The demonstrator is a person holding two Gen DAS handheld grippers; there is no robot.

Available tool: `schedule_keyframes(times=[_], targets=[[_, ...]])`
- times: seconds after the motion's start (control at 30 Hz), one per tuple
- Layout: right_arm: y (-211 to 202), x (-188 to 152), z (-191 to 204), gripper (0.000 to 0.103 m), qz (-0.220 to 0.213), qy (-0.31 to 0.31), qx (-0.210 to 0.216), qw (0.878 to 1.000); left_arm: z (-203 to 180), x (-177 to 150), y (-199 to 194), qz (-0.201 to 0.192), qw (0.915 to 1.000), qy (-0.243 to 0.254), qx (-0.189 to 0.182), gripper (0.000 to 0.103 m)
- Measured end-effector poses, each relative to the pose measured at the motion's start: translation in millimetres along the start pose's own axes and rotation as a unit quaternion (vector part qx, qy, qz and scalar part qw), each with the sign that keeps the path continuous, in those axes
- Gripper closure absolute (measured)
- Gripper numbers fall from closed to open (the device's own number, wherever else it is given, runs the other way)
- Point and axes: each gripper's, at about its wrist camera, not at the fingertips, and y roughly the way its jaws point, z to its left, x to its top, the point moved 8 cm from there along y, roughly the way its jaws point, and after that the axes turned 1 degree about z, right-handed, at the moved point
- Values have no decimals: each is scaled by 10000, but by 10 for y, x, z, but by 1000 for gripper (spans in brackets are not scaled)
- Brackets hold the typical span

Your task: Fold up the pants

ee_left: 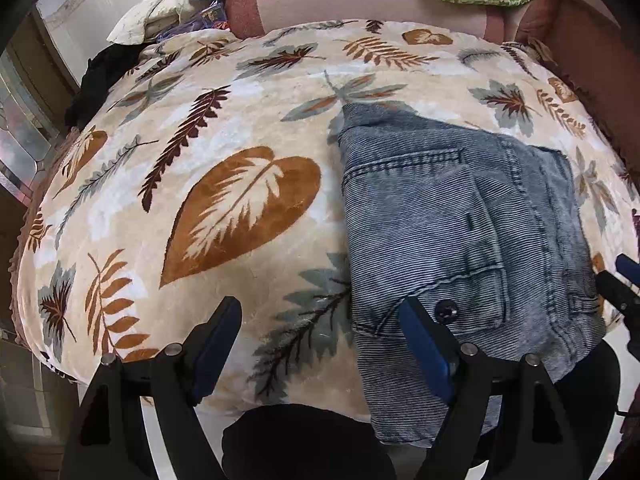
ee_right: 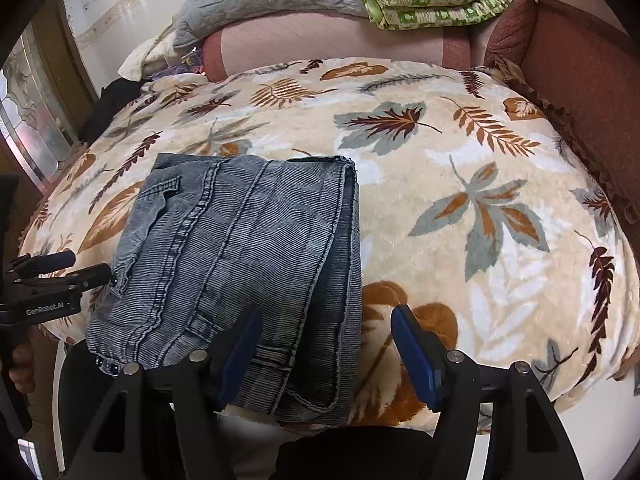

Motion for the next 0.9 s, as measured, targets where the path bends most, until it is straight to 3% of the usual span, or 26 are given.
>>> schedule_keyframes(times=[0.53, 0.9], targets=[[73, -18, 50, 33, 57, -112, -27, 9999, -89, 65, -24, -33, 9998, 29, -213, 21], [-25, -50, 154, 33, 2, -169, 35, 9999, -248, -130, -90, 57, 9992, 73, -380, 21]])
